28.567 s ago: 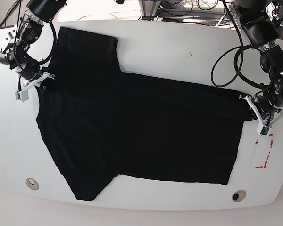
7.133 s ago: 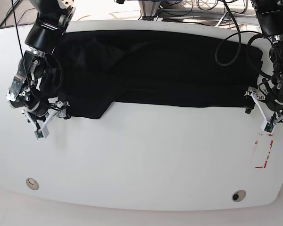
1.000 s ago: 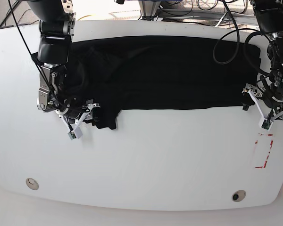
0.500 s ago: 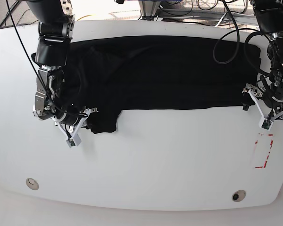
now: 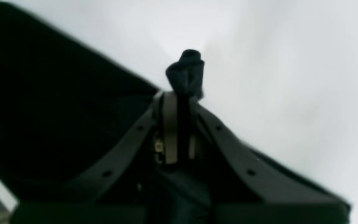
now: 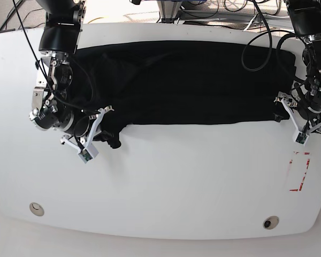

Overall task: Layout the t-shirt on the table in an organized manner, then fold the t-shirt properly
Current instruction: 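Pull the shirt end with the right gripper toward the right arm's base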

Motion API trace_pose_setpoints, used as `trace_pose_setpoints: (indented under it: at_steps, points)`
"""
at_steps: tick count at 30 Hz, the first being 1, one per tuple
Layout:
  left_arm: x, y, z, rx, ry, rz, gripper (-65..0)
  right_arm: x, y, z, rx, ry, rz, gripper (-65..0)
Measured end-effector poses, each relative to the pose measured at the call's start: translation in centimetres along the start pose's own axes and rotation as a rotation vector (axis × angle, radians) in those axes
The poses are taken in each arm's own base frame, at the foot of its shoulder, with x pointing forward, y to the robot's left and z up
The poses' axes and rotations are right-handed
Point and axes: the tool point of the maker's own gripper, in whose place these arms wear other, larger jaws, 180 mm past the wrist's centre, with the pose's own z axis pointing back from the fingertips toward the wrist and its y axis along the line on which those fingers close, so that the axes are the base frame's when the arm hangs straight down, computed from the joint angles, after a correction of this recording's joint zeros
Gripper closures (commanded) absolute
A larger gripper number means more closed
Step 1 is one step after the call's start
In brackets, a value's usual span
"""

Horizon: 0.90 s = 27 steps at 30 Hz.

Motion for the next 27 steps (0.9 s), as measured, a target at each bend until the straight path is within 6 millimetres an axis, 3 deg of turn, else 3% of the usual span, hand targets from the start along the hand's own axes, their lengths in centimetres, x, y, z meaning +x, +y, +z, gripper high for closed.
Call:
trace_pose_setpoints:
  at_steps: [9,17,21,23,27]
  points:
    - [0.1,0.0,0.0,-0.001,-0.002,0.001,-56.1,-4.3,2.9,3.1,0.056,0.029,-0.076,-0.5]
    - [0.0,0.0,0.0,0.000,0.000,0.000,-56.1,-7.7,5.9,4.0,0.152,0.076,-0.122,-0.6]
    - [0.0,0.0,0.0,-0.001,-0.001,0.001,-56.1,-9.5,6.1,4.5,0.153,0.120,-0.133,-1.1]
    - [0.0,0.0,0.0,-0.002,-0.001,0.001,-56.1,-10.2,6.2,4.7,0.153,0.137,-0.138,-4.0]
    - [0.0,0.0,0.0,0.001,0.001,0.000,-56.1,-11.1,6.7,4.9,0.164,0.157,-0.151,-21.6]
